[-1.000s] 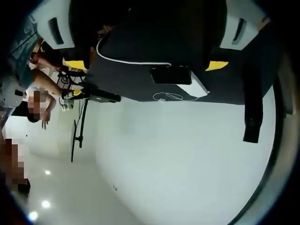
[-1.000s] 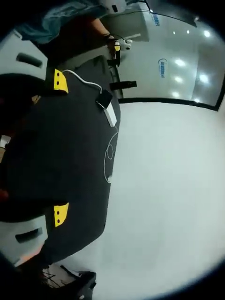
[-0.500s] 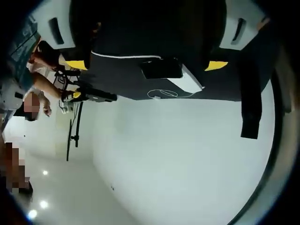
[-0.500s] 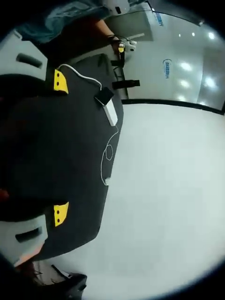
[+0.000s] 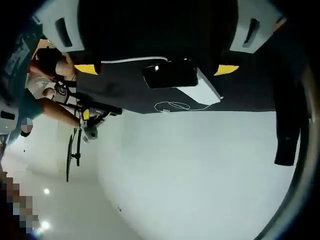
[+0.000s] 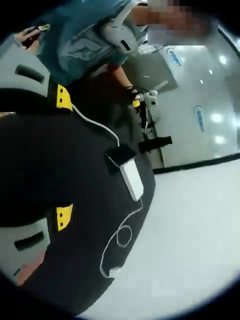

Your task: Connect the charging cable to the phone, plug the charger into the socket, and turn on the power strip switch to charge the phone.

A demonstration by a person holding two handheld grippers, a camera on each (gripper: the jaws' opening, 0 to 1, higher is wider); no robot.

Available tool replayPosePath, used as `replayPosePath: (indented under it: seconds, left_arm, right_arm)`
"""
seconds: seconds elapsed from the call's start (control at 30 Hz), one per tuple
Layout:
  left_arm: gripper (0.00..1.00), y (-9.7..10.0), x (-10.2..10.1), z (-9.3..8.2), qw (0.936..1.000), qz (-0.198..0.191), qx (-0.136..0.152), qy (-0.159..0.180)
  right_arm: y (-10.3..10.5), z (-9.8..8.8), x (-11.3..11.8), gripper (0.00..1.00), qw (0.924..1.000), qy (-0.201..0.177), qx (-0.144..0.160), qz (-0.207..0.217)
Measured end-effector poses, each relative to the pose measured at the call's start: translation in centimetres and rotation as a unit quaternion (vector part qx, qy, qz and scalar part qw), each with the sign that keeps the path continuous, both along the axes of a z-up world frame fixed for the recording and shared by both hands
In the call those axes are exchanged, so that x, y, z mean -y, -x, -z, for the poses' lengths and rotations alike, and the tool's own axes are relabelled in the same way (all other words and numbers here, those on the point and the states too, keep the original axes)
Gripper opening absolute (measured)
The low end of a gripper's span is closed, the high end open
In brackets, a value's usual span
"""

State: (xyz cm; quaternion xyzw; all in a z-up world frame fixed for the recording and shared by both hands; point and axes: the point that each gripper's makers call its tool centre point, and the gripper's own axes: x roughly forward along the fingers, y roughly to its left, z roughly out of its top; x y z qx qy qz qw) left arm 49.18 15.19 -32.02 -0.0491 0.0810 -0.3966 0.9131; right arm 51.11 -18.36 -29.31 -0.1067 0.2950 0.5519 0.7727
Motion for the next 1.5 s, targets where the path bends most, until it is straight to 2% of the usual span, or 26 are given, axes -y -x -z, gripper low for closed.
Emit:
replayPosePath:
  seconds: [0.07,0.17,0.2,0.33,0.4,0.5,0.63,0.77,0.93,1.0,1.07,1.17,1.23,1.37,1.4,1.5]
  left_arm:
    - [0.86,-0.4,0.7,1.2,0.9997,0.003,-0.005,-0.024]
    - [0.86,-0.7,1.4,1.8,0.9993,0.003,0.0,-0.037]
    - [0.86,-0.8,1.4,1.9,0.9993,0.004,0.0,-0.037]
    - [0.86,-1.0,1.3,2.0,0.9999,0.006,-0.009,-0.013]
    - [0.85,-1.3,1.2,2.3,0.9999,0.005,-0.013,-0.01]
    - [0.85,-1.6,1.0,2.6,0.9998,0.003,-0.017,-0.008]
    - [0.85,-1.8,0.8,2.8,0.9997,0.006,-0.022,0.003]
    - [0.85,-1.9,0.7,3.0,0.9997,0.009,-0.024,0.003]
    - [0.85,-2.0,0.3,3.1,0.9996,0.012,-0.025,0.011]
    - [0.85,-2.0,0.1,3.0,0.9995,0.012,-0.024,0.015]
    - [0.85,-2.0,0.0,3.1,0.9995,0.012,-0.025,0.018]
    - [0.84,-2.0,-0.2,3.4,0.9995,0.01,-0.026,0.015]
    - [0.84,-2.0,-0.3,3.5,0.9995,0.01,-0.027,0.014]
    - [0.84,-2.2,-0.4,3.6,0.9993,0.009,-0.029,0.022]
    - [0.84,-2.2,-0.3,3.6,0.9993,0.009,-0.03,0.022]
    - [0.83,-2.2,-0.2,3.6,0.9994,0.009,-0.027,0.021]
  right_arm:
    - [-1.6,0.2,-1.9,0.54,0.9989,0.033,-0.023,-0.023]
    - [-3.1,-0.5,-5.7,0.47,0.9967,0.033,-0.049,-0.055]
    - [-3.5,-0.7,-6.7,0.45,0.9958,0.031,-0.058,-0.063]
    - [-6.1,-0.2,-11.4,0.44,0.9927,0.043,-0.061,-0.095]
    - [-7.0,0.7,-13.3,0.42,0.9903,0.053,-0.068,-0.109]
    - [-7.4,2.3,-15.4,0.38,0.9837,0.071,-0.104,-0.128]
    - [-8.6,4.7,-17.9,0.35,0.9774,0.093,-0.127,-0.142]
    - [-8.9,6.2,-19.9,0.32,0.9699,0.102,-0.159,-0.154]
    - [-8.2,8.1,-21.7,0.31,0.9525,0.122,-0.213,-0.18]
    - [-8.3,8.7,-22.3,0.31,0.9506,0.128,-0.221,-0.177]
    - [-7.7,9.4,-22.2,0.29,0.9393,0.15,-0.248,-0.183]
    - [-6.8,9.6,-22.8,0.28,0.9268,0.148,-0.287,-0.192]
    - [-6.0,9.6,-23.1,0.28,0.9158,0.152,-0.314,-0.198]
    - [-5.9,10.8,-24.1,0.26,0.9088,0.175,-0.323,-0.198]
    - [-5.5,11.2,-23.9,0.25,0.8991,0.195,-0.336,-0.201]
    - [-5.1,12.4,-23.8,0.25,0.8892,0.218,-0.348,-0.203]
